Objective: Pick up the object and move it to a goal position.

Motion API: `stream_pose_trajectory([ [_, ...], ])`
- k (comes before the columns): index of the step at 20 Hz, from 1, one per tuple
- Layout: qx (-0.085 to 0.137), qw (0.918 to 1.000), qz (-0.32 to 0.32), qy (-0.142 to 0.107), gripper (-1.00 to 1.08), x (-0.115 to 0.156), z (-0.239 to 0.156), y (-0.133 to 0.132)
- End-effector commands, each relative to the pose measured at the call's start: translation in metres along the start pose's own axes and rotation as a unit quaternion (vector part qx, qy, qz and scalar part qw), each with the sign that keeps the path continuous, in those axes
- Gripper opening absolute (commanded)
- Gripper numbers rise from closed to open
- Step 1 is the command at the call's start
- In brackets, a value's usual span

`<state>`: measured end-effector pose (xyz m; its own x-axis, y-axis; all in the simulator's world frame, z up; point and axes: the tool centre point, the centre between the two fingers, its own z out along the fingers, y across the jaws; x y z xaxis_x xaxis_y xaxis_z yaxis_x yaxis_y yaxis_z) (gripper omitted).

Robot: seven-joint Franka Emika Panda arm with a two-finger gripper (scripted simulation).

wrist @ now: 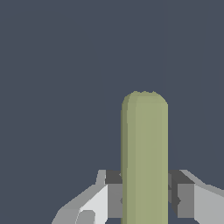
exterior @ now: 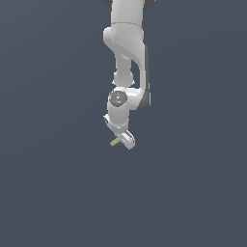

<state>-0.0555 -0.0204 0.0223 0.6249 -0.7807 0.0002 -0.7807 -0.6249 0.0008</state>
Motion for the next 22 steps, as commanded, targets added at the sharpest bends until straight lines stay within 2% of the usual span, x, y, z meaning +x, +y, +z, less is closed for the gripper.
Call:
stream_pose_trajectory([
  [1, 0.0, 1.0, 0.0, 0.0, -1.0, 0.005, -0.011, 0.002],
  [9, 0.0, 1.0, 0.0, 0.0, -1.0, 0.033, -0.071, 0.012],
  [22, 0.0, 1.0, 0.0, 0.0, -1.0, 0.095, -0.205, 0.035],
])
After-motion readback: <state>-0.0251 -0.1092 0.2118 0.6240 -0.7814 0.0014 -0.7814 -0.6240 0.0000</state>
